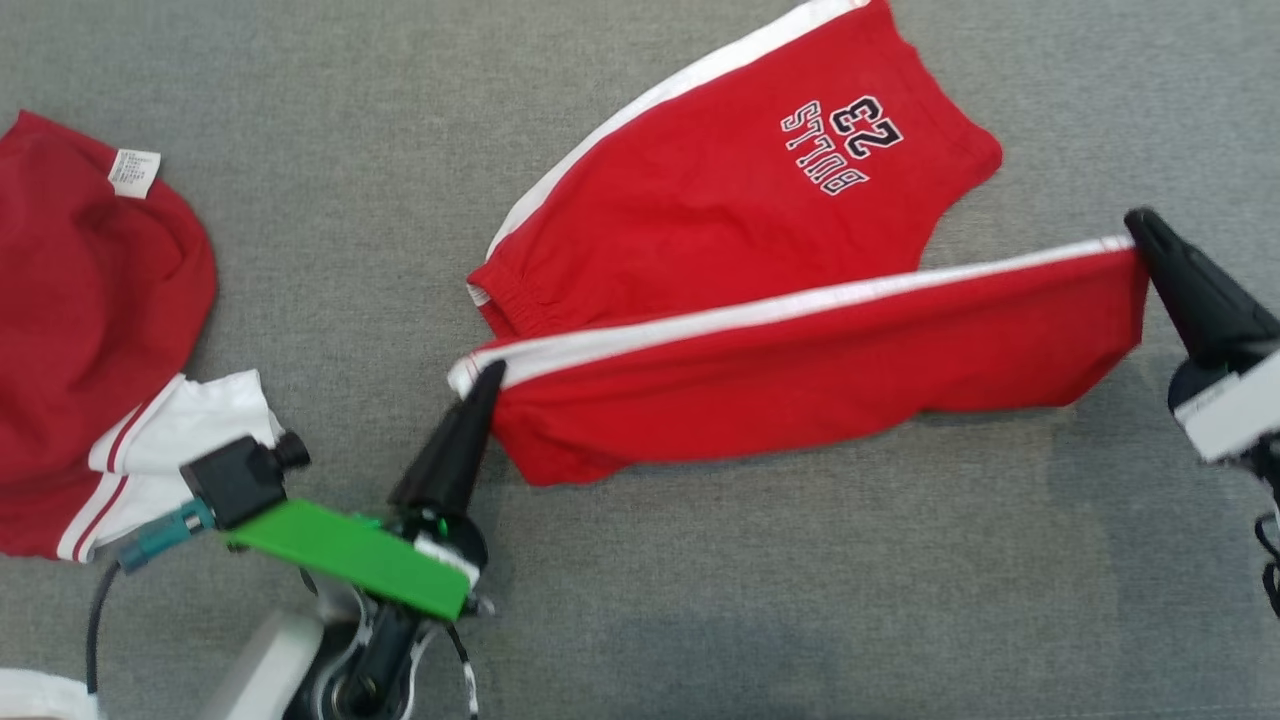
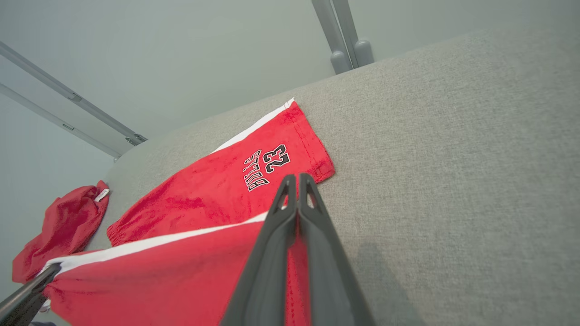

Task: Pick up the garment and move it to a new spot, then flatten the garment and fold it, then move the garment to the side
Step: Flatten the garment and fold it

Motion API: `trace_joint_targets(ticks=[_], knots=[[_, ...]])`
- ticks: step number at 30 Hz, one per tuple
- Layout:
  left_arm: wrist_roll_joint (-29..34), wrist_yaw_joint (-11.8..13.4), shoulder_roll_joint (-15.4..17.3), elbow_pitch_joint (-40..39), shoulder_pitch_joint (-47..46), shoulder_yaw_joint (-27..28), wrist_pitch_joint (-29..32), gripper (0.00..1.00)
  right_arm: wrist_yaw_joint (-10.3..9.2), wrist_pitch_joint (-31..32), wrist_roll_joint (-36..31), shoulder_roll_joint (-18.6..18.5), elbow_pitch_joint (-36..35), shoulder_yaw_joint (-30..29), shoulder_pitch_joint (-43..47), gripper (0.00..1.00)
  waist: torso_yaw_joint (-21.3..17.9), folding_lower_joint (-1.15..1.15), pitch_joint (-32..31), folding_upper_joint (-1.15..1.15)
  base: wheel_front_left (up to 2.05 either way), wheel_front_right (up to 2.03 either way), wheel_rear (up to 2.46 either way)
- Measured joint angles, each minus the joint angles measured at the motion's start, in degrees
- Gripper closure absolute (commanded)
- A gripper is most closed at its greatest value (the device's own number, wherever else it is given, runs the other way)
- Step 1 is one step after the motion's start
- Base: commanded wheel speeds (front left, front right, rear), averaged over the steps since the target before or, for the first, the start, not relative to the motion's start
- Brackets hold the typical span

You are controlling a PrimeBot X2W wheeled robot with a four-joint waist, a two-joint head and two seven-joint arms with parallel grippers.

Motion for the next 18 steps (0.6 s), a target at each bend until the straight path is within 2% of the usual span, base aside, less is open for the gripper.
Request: trace_joint_targets(ticks=[2,5,11,13,18], knots=[[0.11,2.32,-0.81,2.16,-3.89,0.79,0.51,1.00,0.00,-0.07,-0.62,0.33,3.52,1.16,-6.25,1.00,0.99,0.00,1.49,0.00,0.00,0.00,0.00],[0.86,4.15,-2.81,5.38,-8.96,1.38,0.58,1.00,0.00,-0.57,-2.10,0.82,9.44,3.65,-15.33,1.00,2.54,0.00,3.69,0.00,0.00,0.00,0.00],[1.96,5.71,-6.32,11.47,-16.01,1.58,-0.20,1.00,0.00,-1.24,-5.27,-0.73,21.00,8.83,-27.26,1.00,6.21,0.01,6.67,0.00,0.00,0.00,0.00],[2.18,5.72,-7.93,13.50,-18.76,1.48,-0.44,1.00,0.00,-2.27,-6.01,-1.66,25.72,10.04,-31.65,1.00,7.98,0.01,7.66,0.00,0.00,0.00,0.00],[2.47,5.64,-9.71,15.48,-21.48,0.24,0.07,1.00,0.00,-3.76,-7.44,-3.39,32.22,10.83,-38.60,1.00,10.29,0.01,8.99,0.00,0.00,0.00,0.00]])
